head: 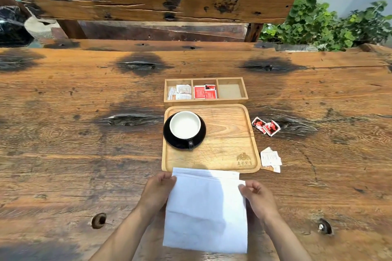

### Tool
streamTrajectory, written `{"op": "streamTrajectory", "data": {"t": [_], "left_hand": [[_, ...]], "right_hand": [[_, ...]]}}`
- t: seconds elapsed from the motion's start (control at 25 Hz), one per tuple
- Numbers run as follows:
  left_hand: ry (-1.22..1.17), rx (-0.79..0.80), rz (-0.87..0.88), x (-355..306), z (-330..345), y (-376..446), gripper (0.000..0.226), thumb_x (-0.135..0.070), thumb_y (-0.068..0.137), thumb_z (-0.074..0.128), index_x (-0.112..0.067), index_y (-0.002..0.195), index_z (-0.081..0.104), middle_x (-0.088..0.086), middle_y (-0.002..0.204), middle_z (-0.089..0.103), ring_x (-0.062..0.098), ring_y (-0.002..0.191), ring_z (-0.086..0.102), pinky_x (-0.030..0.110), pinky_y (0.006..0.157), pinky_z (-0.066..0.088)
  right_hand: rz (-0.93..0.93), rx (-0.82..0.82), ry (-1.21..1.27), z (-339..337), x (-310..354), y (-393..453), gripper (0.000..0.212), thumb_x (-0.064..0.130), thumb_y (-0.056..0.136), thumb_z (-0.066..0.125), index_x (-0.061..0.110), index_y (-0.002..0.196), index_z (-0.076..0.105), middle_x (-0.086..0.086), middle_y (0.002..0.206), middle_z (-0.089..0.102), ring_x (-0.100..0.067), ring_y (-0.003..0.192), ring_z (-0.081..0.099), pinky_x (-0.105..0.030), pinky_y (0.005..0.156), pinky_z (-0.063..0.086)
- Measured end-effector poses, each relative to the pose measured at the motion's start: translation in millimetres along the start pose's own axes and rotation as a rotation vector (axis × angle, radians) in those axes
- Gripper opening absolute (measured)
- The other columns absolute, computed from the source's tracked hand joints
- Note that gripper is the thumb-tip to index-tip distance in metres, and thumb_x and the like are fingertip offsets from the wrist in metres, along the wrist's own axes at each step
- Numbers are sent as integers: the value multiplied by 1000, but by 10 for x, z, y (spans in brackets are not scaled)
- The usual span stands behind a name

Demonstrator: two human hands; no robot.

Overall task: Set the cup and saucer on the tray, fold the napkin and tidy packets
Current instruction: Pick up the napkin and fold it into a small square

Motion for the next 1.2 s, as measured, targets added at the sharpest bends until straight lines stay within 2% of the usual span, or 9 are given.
{"op": "streamTrajectory", "data": {"t": [0.12,0.32,0.48,0.64,0.76,0.88,1.04,1.12,1.2], "left_hand": [[34,-105,-33,57,39,159,17,-22,90,62,-16,75,63,-9,59,64,9,54,56,24,52,42],[176,-197,-5,140,79,374,14,-20,86,67,-19,73,64,-6,65,57,15,64,52,29,66,42],[273,-251,21,178,91,455,15,-23,83,70,-28,72,62,-9,66,60,12,66,56,25,61,40],[385,-273,33,161,106,497,14,-26,83,69,-28,92,57,-7,70,61,12,77,60,27,62,39],[469,-253,57,141,109,521,17,-27,83,68,-30,96,58,-7,70,58,8,73,58,25,59,37],[451,-238,14,123,89,541,13,-26,81,71,-26,87,59,-7,73,55,13,71,55,27,58,38],[215,-190,-62,135,47,512,16,-16,79,74,-17,78,58,0,76,55,18,71,52,29,64,42],[122,-143,-65,109,-11,464,16,-13,83,71,-13,80,56,1,76,55,16,68,50,26,59,40],[66,-80,-67,49,-79,389,16,-13,88,67,-12,82,52,-3,69,56,9,56,52,23,50,41]], "right_hand": [[-27,-67,-54,70,38,135,11,25,80,74,20,79,64,4,66,67,-18,65,59,-35,69,46],[-69,-175,-308,151,81,276,17,35,80,70,23,73,60,11,67,64,-7,63,56,-24,52,33],[-43,-196,-319,183,93,356,17,35,81,69,24,72,60,15,67,62,-4,62,53,-22,52,32],[-9,-215,-335,202,114,379,21,40,79,69,24,72,58,14,69,61,-3,62,53,-22,52,32],[8,-214,-298,237,94,371,22,42,77,71,24,77,58,13,71,61,-4,64,54,-25,54,33],[45,-186,-219,244,82,359,24,42,74,74,23,79,60,11,71,62,-9,65,55,-29,58,35],[29,-83,-68,214,136,335,32,29,70,80,19,58,51,13,50,51,-14,53,45,-30,54,32],[9,34,27,168,182,303,37,22,73,79,20,57,46,12,46,45,-10,47,41,-26,51,32],[22,143,106,111,228,269,34,19,76,78,18,64,47,4,51,45,-13,44,50,-22,41,33]]}}
Point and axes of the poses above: each hand's wrist, its own y-axis towards the middle knuckle, its own z-axis out of the palm, x = y × z, the point moved 1 cm from there along y, towards the middle knuckle
